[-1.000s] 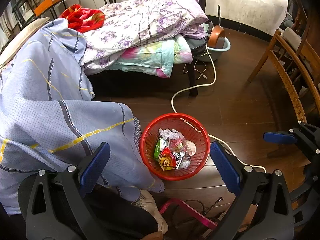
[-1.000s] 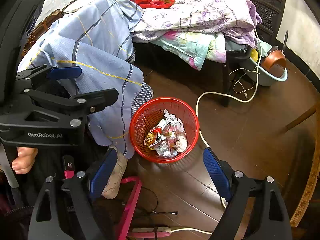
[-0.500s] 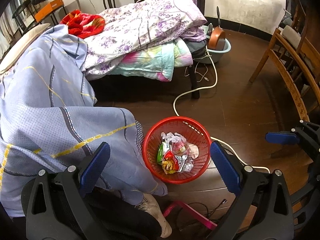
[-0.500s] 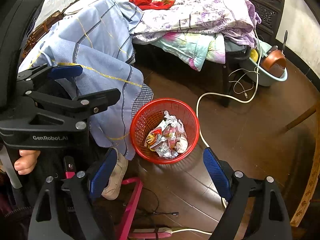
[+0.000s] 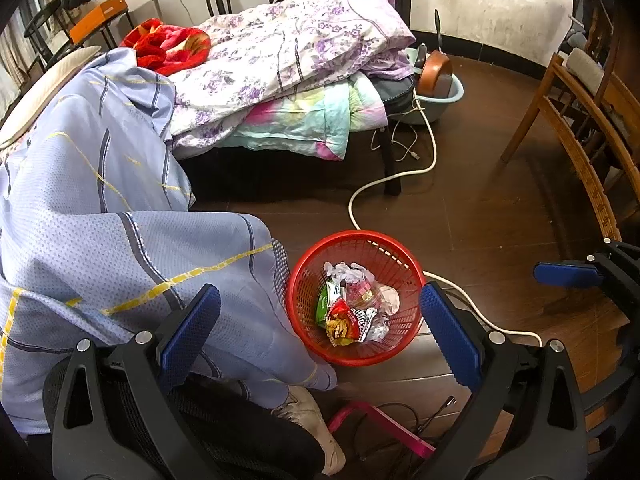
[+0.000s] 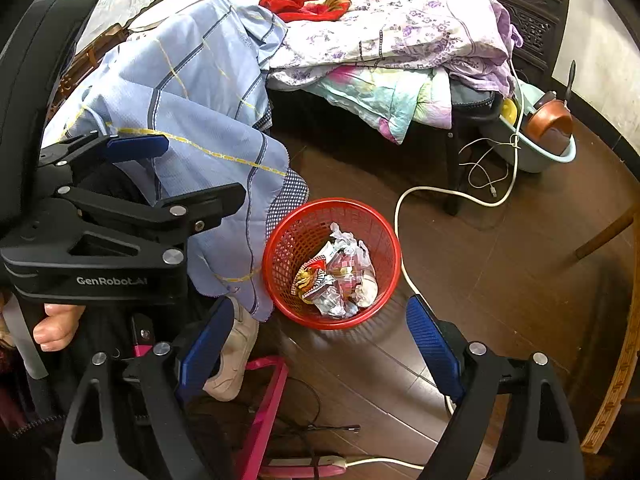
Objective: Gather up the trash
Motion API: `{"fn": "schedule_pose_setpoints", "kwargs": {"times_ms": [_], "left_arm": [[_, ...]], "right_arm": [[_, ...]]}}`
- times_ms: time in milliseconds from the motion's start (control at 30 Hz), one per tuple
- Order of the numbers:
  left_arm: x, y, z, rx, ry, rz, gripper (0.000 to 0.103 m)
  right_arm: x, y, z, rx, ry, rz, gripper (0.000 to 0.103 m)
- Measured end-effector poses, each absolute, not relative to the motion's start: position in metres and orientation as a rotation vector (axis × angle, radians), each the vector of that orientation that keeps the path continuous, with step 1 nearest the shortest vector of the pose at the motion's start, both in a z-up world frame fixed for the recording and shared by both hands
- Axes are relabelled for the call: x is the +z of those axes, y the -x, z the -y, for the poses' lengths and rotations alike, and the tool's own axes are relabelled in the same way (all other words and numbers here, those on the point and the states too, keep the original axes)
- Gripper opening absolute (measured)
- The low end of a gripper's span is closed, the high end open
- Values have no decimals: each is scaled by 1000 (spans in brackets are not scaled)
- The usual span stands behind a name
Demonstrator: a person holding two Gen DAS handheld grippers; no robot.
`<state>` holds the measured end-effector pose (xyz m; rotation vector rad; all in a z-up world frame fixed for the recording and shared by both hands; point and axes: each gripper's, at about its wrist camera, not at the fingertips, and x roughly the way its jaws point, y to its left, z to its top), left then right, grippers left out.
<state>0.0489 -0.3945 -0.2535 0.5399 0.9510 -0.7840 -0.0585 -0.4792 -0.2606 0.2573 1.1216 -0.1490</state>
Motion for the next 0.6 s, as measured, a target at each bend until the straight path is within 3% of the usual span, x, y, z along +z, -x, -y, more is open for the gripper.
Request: {"fn": "schedule_pose_setpoints", "kwargs": {"times_ms": [600], "left_arm": [[-257,-49,396,-780,-549,-956,96]], "right_arm": [[-260,59,481,-146,-261,-1121,86]]}}
